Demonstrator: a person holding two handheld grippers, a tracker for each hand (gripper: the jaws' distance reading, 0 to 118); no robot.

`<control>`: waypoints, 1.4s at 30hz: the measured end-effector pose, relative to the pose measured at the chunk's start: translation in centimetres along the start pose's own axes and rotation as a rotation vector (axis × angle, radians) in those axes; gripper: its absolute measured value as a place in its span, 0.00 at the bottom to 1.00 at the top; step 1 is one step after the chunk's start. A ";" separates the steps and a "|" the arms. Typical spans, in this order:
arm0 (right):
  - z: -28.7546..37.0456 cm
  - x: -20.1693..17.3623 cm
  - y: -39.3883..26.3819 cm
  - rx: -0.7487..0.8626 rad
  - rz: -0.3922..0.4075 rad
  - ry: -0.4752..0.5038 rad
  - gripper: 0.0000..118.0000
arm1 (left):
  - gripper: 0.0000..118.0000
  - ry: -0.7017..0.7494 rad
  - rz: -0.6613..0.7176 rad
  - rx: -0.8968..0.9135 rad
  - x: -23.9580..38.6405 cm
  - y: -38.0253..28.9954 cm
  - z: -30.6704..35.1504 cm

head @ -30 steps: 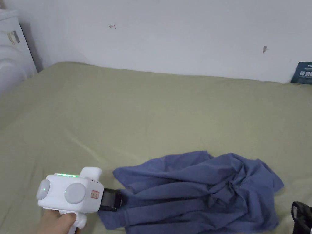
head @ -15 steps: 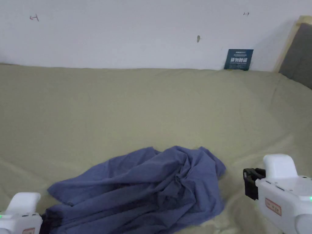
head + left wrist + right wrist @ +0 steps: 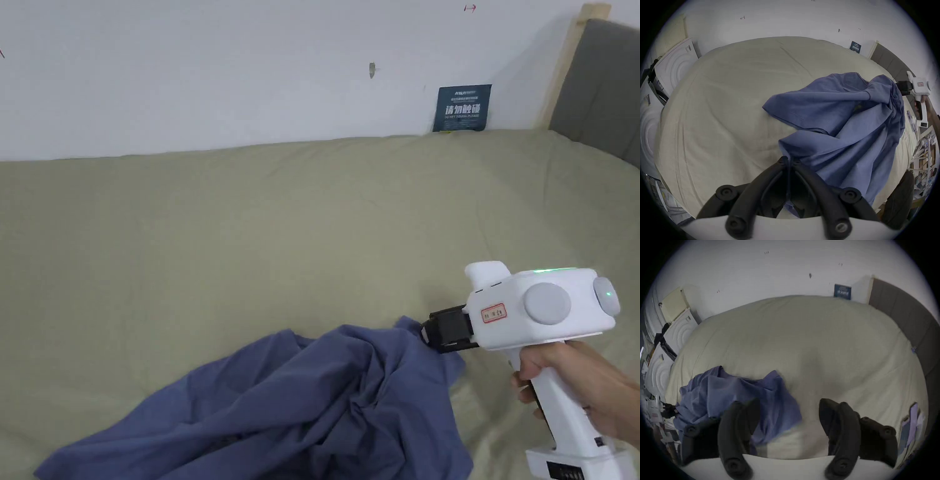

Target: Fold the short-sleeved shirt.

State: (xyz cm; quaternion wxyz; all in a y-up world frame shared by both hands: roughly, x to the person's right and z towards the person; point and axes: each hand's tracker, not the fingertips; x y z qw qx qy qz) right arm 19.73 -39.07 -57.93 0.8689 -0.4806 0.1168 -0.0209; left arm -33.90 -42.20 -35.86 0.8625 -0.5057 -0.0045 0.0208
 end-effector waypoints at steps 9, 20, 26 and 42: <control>-4.8 -1.6 -0.8 -0.069 0.110 -0.096 0.60 | 0.00 -0.005 0.001 -0.008 0.3 0.1 0.0; 10.3 -1.9 0.1 0.166 0.152 -0.150 0.03 | 0.00 -0.004 0.106 0.130 -2.4 3.1 6.9; 23.7 -2.3 0.7 0.332 0.139 -0.162 0.03 | 0.00 0.149 0.066 0.300 -4.2 7.0 16.5; 36.3 -2.8 3.1 0.538 0.053 -0.206 0.03 | 0.00 0.251 0.083 0.499 -1.9 17.4 27.5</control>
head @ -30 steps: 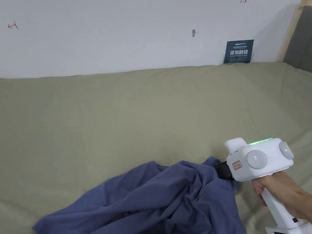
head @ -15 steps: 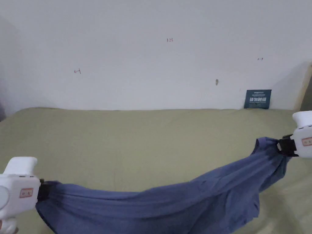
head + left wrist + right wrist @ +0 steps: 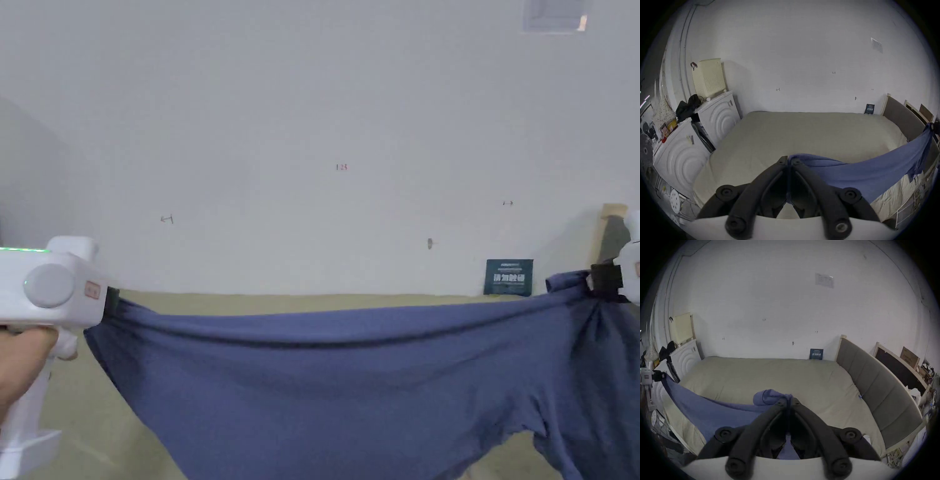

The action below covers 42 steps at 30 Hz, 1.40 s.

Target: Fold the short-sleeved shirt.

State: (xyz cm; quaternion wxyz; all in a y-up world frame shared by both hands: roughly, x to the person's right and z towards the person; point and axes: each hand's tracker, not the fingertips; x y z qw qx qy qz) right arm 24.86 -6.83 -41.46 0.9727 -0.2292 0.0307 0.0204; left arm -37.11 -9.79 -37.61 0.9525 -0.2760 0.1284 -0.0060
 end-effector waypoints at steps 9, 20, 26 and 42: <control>-4.1 0.0 6.3 0.066 -0.001 -0.049 0.03 | 0.00 0.039 -0.014 0.056 1.6 7.2 -3.5; -13.8 -0.9 10.3 0.098 0.012 -0.088 0.03 | 0.00 0.089 -0.017 0.100 2.8 12.9 -11.2; -18.5 -1.1 7.4 0.045 -0.004 -0.085 0.03 | 0.00 0.085 0.003 0.082 2.6 10.1 -15.1; -9.7 1.1 -21.6 -0.283 -0.111 -0.006 0.03 | 0.00 -0.107 0.047 -0.294 -0.3 -20.0 -10.3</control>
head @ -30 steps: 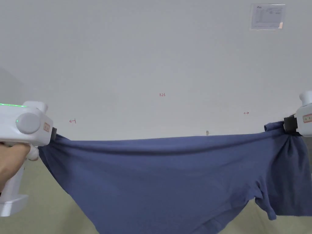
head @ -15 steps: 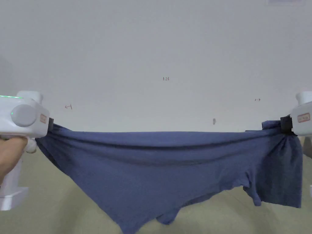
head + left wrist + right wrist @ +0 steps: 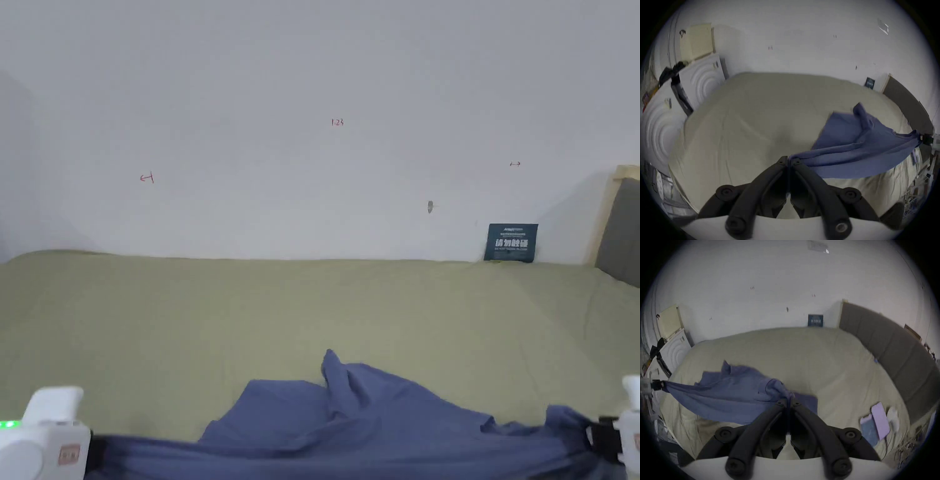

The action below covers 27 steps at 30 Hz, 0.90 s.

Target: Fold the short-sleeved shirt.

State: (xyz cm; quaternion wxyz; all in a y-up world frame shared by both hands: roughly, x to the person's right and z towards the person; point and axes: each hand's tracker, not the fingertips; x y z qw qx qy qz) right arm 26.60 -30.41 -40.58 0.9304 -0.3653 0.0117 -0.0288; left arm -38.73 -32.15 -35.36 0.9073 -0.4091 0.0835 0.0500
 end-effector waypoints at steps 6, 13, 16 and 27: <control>2.5 2.3 -9.0 -0.063 -0.068 -0.001 0.03 | 0.00 -0.022 0.046 -0.069 -2.1 -7.6 1.4; 4.5 4.0 -12.8 -0.088 -0.121 -0.007 0.03 | 0.00 -0.040 0.062 -0.077 -2.7 -10.4 3.3; 4.3 3.5 -13.0 -0.079 -0.105 -0.012 0.10 | 0.03 -0.045 0.057 -0.080 -2.3 -10.4 3.1; 9.7 -1.2 -10.0 0.154 -0.026 -0.033 0.74 | 1.00 -0.079 0.054 0.125 -0.5 -9.7 8.5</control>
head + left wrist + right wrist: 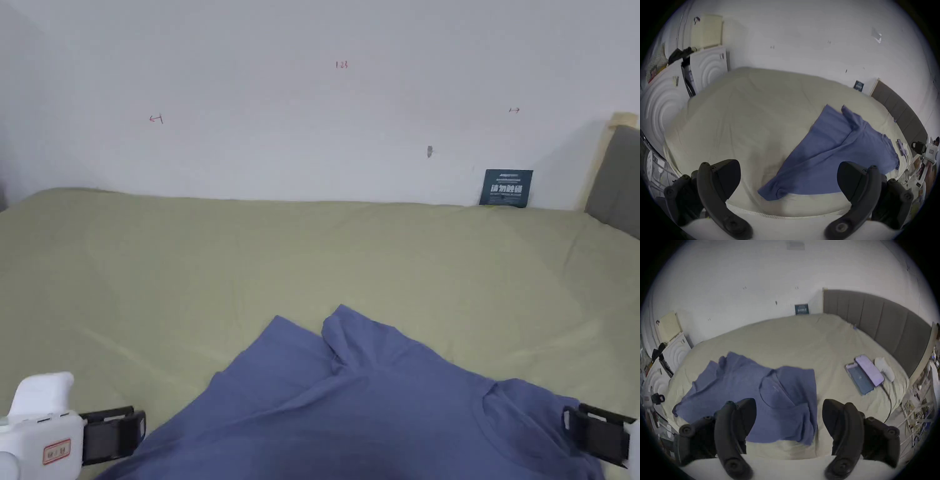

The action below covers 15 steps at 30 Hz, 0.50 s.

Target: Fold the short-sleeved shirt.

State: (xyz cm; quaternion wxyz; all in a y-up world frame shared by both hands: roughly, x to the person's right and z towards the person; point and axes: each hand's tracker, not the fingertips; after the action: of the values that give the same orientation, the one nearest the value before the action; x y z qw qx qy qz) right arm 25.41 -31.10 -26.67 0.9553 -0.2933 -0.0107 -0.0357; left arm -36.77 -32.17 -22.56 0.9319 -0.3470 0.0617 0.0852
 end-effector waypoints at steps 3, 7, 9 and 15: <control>2.0 -2.6 0.5 0.087 0.006 0.045 0.69 | 0.85 0.005 -0.008 0.097 1.6 -0.4 2.2; 3.6 -6.3 -0.2 0.179 0.049 0.040 0.01 | 0.00 0.033 -0.046 0.159 3.1 -1.2 3.9; 4.2 -7.5 -0.5 0.187 0.052 0.059 0.01 | 0.00 0.028 -0.045 0.167 2.7 -1.2 4.4; 3.9 -9.5 -1.0 0.164 0.074 0.112 0.01 | 0.00 0.028 -0.010 0.071 -0.1 -1.9 2.3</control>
State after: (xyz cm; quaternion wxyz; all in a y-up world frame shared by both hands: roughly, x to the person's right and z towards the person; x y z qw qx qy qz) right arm 15.86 -29.12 -23.30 0.9759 -0.2118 0.0504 -0.0156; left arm -36.36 -32.14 -19.61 0.9431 -0.3151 0.0762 0.0735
